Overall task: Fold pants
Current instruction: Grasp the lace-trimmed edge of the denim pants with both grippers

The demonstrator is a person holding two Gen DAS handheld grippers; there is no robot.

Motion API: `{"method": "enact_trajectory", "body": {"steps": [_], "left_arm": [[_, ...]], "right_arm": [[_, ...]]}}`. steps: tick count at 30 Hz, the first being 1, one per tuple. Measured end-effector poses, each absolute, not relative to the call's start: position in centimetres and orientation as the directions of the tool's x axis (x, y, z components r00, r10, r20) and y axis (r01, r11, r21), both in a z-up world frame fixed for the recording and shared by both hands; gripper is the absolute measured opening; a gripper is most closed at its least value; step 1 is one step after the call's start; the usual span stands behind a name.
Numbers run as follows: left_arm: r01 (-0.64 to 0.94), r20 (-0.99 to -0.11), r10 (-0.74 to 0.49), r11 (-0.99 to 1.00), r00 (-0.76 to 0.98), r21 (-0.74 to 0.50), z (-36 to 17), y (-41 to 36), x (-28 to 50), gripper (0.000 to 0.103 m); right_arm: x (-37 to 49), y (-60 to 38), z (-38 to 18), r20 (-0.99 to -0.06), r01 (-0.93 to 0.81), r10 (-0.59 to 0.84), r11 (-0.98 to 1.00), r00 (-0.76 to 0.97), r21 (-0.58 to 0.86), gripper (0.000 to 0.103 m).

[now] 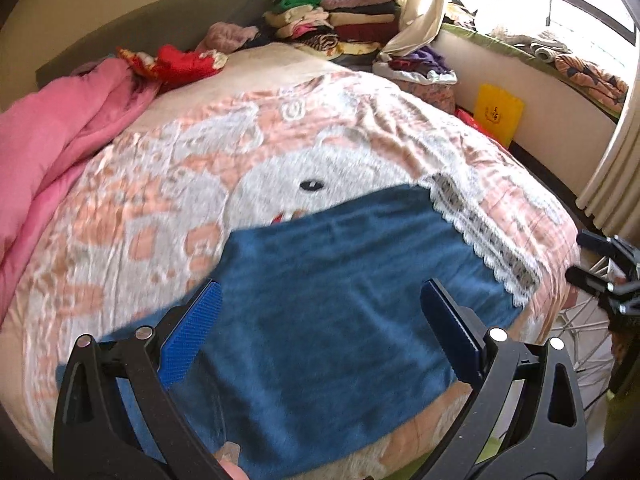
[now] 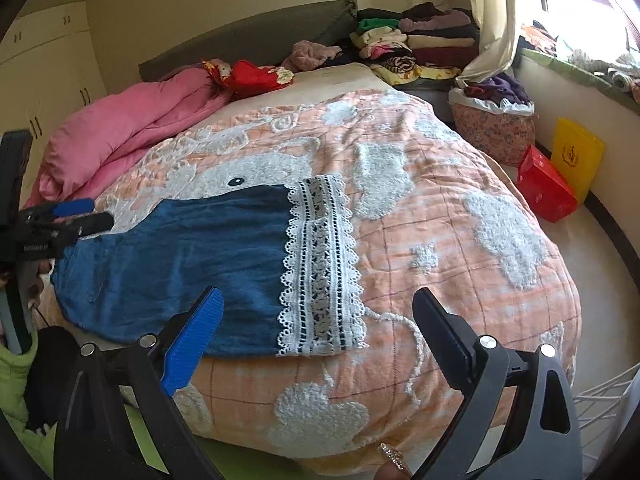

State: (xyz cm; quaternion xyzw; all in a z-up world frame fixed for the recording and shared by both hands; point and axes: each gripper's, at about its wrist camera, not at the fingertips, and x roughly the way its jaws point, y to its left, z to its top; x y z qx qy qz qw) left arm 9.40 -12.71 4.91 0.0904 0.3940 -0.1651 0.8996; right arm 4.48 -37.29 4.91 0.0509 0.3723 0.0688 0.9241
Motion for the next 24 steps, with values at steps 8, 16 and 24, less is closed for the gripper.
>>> {"method": "enact_trajectory", "body": {"steps": [8, 16, 24], "left_arm": [[0.431, -0.770, -0.236, 0.901, 0.593, 0.057, 3.9, -15.9, 13.8, 0.093], [0.502, -0.804, -0.267, 0.864, 0.531, 0.044, 1.0, -18.8, 17.8, 0.093], [0.587, -0.828, -0.307, 0.809, 0.470, 0.034, -2.2, -22.8, 21.1, 0.093]], "right_arm": [[5.1, -38.0, 3.2, -0.696, -0.078, 0.171, 0.983, 0.697, 0.164, 0.095], [6.8, -37.8, 0.9, -0.733, -0.082, 0.191, 0.980, 0.653, 0.182, 0.095], [8.3, -37.8, -1.3, -0.750, -0.072, 0.237, 0.967, 0.617, 0.245, 0.095]]}}
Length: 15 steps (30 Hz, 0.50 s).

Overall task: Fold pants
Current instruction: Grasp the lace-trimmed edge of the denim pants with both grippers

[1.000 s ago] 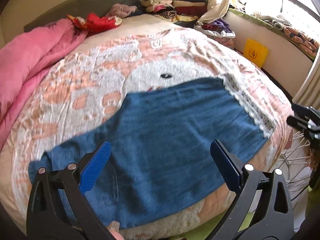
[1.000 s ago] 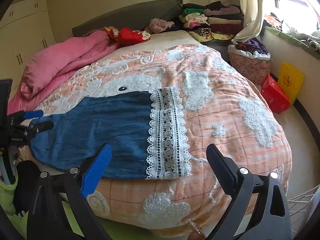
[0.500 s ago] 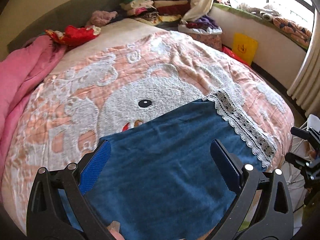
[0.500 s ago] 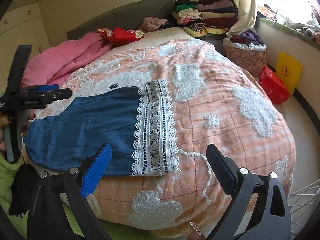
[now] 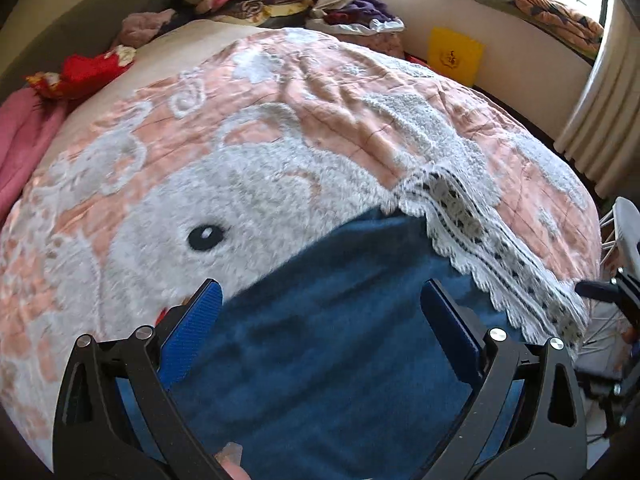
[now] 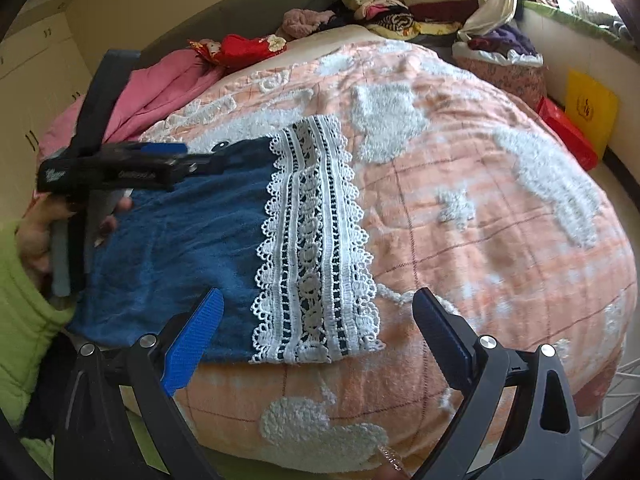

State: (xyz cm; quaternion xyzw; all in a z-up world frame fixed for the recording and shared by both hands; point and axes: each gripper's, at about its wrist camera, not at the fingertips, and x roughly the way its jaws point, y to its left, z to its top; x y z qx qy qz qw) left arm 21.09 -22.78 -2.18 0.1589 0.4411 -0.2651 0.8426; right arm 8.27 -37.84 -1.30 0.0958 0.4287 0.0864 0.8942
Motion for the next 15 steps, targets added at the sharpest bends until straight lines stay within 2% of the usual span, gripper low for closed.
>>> {"method": "enact_trajectory", "body": {"steps": [5, 6, 7, 8, 9, 12, 15], "left_arm": [[0.593, -0.829, -0.296, 0.804, 0.474, 0.052, -3.1, -24.1, 22.9, 0.093], [0.597, -0.831, -0.304, 0.801, 0.466, 0.042, -3.2, -24.3, 23.2, 0.093], [0.602, -0.833, -0.316, 0.798, 0.454, 0.025, -3.5, -24.4, 23.5, 0.093], [0.608, -0.835, -0.328, 0.794, 0.443, 0.011, -3.7, -24.5, 23.7, 0.093], [0.613, -0.837, -0.335, 0.790, 0.433, 0.001, -3.9, -24.6, 23.7, 0.093], [0.634, -0.845, -0.376, 0.771, 0.381, -0.057, -4.6, -24.8, 23.9, 0.073], [0.654, -0.835, -0.393, 0.755, 0.384, -0.054, -4.5, -25.2, 23.5, 0.066]], "right_arm": [[8.9, -37.9, -1.9, -0.752, -0.079, 0.249, 0.964, 0.610, 0.255, 0.095], [9.0, -38.0, -1.9, -0.749, -0.078, 0.252, 0.963, 0.613, 0.259, 0.091], [9.0, -37.9, -1.9, -0.745, -0.083, 0.258, 0.961, 0.615, 0.264, 0.082], [9.1, -37.8, -1.8, -0.740, -0.097, 0.268, 0.959, 0.616, 0.266, 0.077], [9.1, -37.5, -1.8, -0.739, -0.109, 0.273, 0.959, 0.616, 0.263, 0.076], [9.6, -37.0, -2.1, -0.738, -0.138, 0.303, 0.951, 0.604, 0.277, 0.075], [10.2, -36.9, -2.9, -0.741, -0.135, 0.314, 0.947, 0.594, 0.293, 0.075]]}}
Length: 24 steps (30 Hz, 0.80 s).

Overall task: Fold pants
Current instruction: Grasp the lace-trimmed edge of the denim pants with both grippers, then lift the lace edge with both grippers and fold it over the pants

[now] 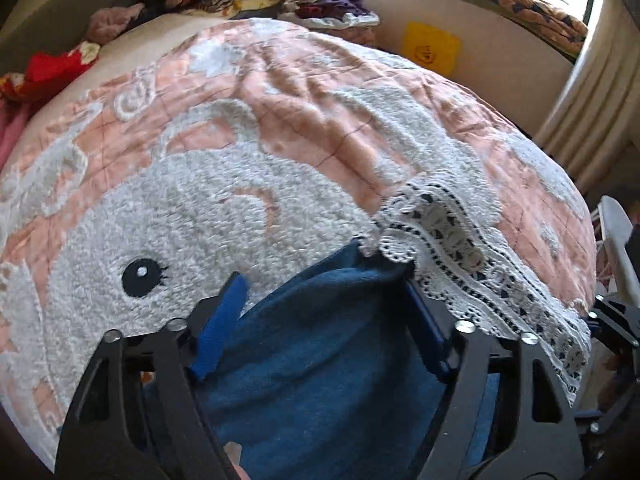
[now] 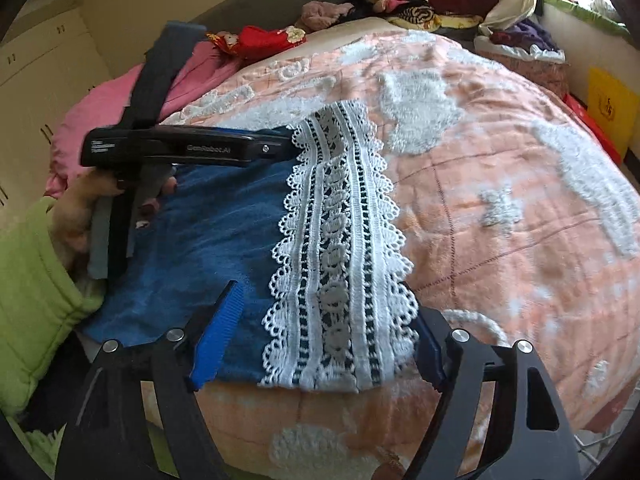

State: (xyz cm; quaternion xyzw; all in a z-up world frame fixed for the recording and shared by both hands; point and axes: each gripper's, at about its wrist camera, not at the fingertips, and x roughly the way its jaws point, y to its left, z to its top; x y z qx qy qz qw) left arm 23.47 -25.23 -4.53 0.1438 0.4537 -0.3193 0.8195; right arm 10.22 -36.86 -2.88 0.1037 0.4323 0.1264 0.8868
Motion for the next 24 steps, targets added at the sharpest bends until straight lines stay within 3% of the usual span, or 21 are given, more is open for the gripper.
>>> {"method": "enact_trajectory", "body": {"steps": [2, 5, 7, 8, 9, 14, 24], "left_arm": [[0.654, -0.834, -0.399, 0.754, 0.381, -0.061, -4.6, -25.4, 23.4, 0.062], [0.650, -0.837, -0.375, 0.759, 0.399, -0.030, -4.8, -26.0, 22.9, 0.049], [0.669, -0.829, -0.382, 0.743, 0.409, -0.011, -4.4, -26.6, 22.1, 0.028], [0.676, -0.827, -0.382, 0.737, 0.413, -0.002, -4.4, -26.8, 21.8, 0.023], [0.690, -0.827, -0.394, 0.724, 0.400, -0.011, -4.4, -27.0, 21.6, 0.010], [0.686, -0.808, -0.398, 0.727, 0.435, 0.011, -3.6, -26.7, 20.8, 0.005], [0.661, -0.714, -0.499, 0.747, 0.492, -0.067, 1.6, -22.1, 19.8, 0.004]], "right_arm": [[10.5, -36.7, -3.0, -0.734, -0.145, 0.331, 0.941, 0.593, 0.306, 0.075], [10.9, -36.2, -2.8, -0.738, -0.159, 0.327, 0.943, 0.591, 0.291, 0.059], [11.0, -36.2, -2.6, -0.734, -0.170, 0.336, 0.941, 0.590, 0.294, 0.042], [11.0, -36.3, -2.5, -0.730, -0.174, 0.348, 0.936, 0.589, 0.305, 0.039], [11.0, -36.4, -2.4, -0.725, -0.178, 0.358, 0.932, 0.588, 0.316, 0.034], [10.9, -36.4, -1.1, -0.702, -0.194, 0.384, 0.921, 0.599, 0.338, 0.020], [10.5, -33.3, 4.6, -0.621, -0.322, 0.472, 0.882, 0.626, 0.345, 0.019]]}}
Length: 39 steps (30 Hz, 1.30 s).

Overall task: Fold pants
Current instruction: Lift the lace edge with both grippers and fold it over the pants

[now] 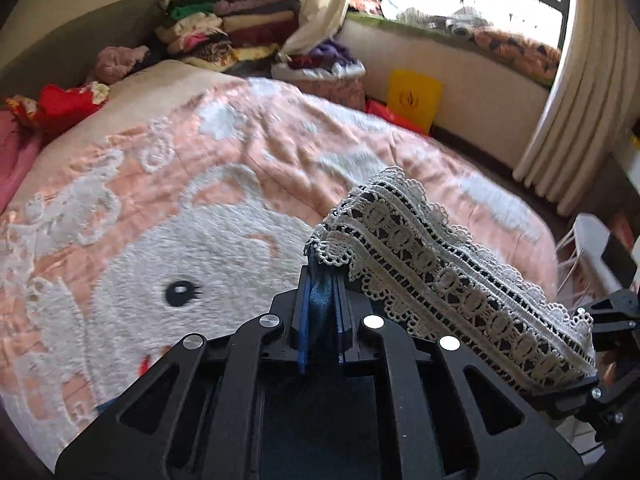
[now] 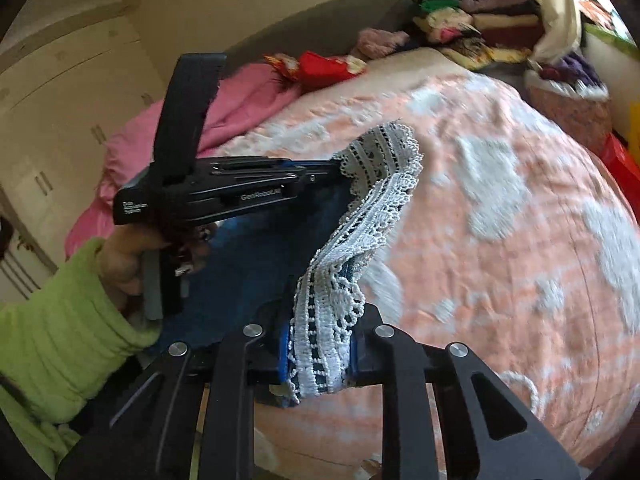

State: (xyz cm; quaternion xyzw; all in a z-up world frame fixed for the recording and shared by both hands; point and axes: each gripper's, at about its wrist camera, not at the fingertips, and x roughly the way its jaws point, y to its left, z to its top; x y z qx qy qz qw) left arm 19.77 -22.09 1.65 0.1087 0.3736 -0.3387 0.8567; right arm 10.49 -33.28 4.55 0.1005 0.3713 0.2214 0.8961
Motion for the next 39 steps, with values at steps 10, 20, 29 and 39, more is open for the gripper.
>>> {"method": "enact_trajectory", "body": {"steps": [10, 20, 29, 39], "left_arm": [[0.549, -0.688, -0.492, 0.820, 0.534, -0.160, 1.9, -13.3, 19.3, 0.004], [0.320, -0.700, -0.386, 0.919, 0.601, -0.233, -0.6, -3.8, 17.5, 0.013], [0.151, -0.587, -0.411, 0.885, 0.698, -0.440, 0.0, 5.5, 15.7, 0.024], [0.204, -0.560, -0.570, 0.787, 0.601, -0.582, -1.3, 5.0, 16.2, 0.053]], "right_arm": [[11.1, -24.6, 6.2, -0.628, -0.493, 0.555, 0.818, 0.545, 0.296, 0.019], [10.6, -15.9, 3.5, -0.713, -0.600, 0.525, 0.779, 0.464, 0.183, 0.019], [8.1, -8.2, 0.6, -0.775, -0.730, 0.528, 0.671, 0.347, 0.130, 0.025], [8.0, -12.7, 3.4, -0.722, -0.677, 0.532, 0.726, 0.442, 0.121, 0.048]]}}
